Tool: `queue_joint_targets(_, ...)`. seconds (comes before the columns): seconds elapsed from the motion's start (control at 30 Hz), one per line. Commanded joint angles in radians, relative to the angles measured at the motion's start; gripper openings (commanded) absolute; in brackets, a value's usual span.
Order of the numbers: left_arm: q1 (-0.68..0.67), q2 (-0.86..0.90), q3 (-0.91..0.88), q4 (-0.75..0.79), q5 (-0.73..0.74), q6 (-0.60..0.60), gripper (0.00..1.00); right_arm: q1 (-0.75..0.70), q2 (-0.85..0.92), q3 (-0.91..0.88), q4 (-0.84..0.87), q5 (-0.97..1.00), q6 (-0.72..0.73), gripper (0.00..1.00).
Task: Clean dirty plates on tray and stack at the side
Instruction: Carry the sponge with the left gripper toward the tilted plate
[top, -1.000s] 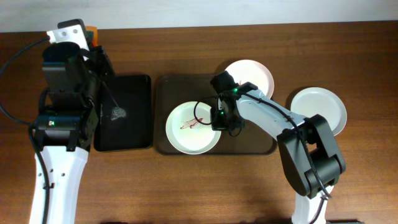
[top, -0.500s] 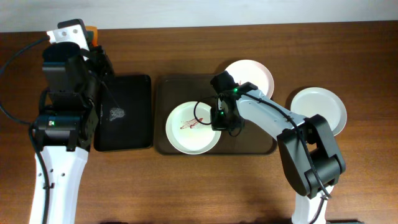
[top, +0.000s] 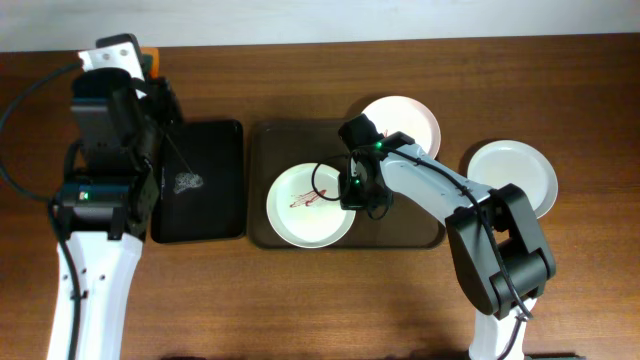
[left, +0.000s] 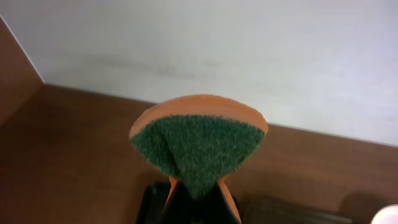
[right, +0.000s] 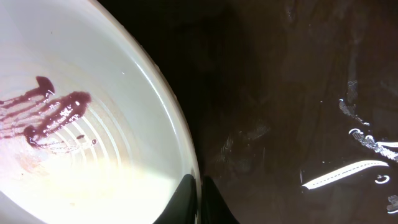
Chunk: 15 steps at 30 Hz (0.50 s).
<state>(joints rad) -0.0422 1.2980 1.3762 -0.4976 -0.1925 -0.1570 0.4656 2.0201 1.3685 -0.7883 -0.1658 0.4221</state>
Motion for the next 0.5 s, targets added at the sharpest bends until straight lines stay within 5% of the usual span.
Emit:
queue_joint_targets(0.0, 0.008, 0.089, -0.001, -0.073, -0.009, 0.016, 0.00, 0.006, 0.000, -0.009, -0.011, 0.019, -0.006, 0.04)
queue_joint_targets(0.47, 0.008, 0.520, -0.001, -0.334, 0.047, 0.015, 0.00, 0.006, 0.000, -0.009, -0.012, 0.019, -0.006, 0.04)
